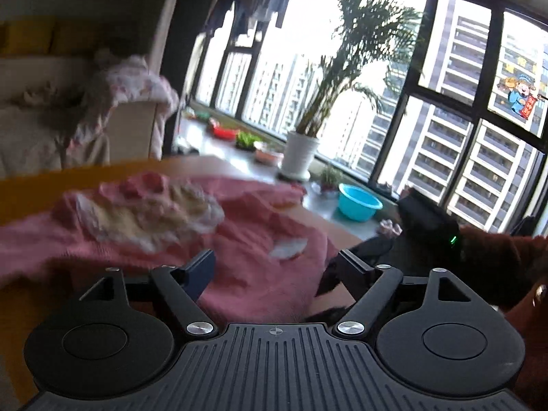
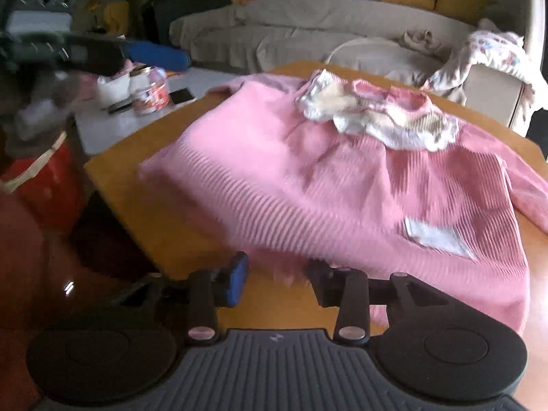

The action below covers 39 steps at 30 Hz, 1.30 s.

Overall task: Fold clothes
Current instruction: 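Lay the cardigan flat on the table and open the right gripper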

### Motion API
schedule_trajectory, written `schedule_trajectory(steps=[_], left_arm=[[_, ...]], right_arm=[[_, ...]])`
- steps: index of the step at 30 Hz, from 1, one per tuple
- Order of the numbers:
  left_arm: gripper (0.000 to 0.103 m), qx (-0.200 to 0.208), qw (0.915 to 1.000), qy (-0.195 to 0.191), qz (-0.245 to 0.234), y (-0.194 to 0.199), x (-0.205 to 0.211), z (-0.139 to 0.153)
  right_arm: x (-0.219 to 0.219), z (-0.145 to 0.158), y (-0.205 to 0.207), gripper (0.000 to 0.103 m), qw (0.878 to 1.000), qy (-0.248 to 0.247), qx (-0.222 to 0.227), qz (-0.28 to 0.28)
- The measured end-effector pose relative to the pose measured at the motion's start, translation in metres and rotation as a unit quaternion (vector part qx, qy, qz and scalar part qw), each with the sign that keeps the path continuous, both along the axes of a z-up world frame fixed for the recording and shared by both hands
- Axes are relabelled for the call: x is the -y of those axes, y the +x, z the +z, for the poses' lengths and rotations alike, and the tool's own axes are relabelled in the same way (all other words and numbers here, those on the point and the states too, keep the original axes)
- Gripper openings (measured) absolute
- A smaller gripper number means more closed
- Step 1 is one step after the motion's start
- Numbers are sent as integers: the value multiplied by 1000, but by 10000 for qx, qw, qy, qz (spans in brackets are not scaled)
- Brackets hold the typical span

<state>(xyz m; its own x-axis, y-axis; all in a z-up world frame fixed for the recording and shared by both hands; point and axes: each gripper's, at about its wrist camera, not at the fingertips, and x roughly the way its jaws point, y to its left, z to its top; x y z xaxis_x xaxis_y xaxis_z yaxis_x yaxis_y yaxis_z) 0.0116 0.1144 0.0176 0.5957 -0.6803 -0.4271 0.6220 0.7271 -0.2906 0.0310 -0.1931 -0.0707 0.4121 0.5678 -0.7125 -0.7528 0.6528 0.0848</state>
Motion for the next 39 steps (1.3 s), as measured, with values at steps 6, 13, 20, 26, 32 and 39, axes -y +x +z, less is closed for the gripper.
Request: schedule_trajectory(steps=[6,13,20,26,32,39], left_arm=[[89,-826,9964,-97,151,4,-7,-41],[75,-864,9890,647,1013,-11,-18,-58],[56,-384,9817,1451,1173,-4,4,-59],[12,-123,9776,1592,1370,-11,-2,-40],[17,-333,9848,1338,1054,-42,-20,-27],[46,-559,9794,1456,1279,-47,-23,-48]], right_arm=[[60,17,-16,58,9888,-132,629,-1344],[77,12,-23,58,9613,-928,1748,-1917],[18,-17,-17,41,9528,-1456,2515,-875],[29,28,-8,5,9656,-613,2352,-929],[70,37,-34,10,9799,-549,1636,-998],[80,8,-42,34,9697,-969,1726,-1430]])
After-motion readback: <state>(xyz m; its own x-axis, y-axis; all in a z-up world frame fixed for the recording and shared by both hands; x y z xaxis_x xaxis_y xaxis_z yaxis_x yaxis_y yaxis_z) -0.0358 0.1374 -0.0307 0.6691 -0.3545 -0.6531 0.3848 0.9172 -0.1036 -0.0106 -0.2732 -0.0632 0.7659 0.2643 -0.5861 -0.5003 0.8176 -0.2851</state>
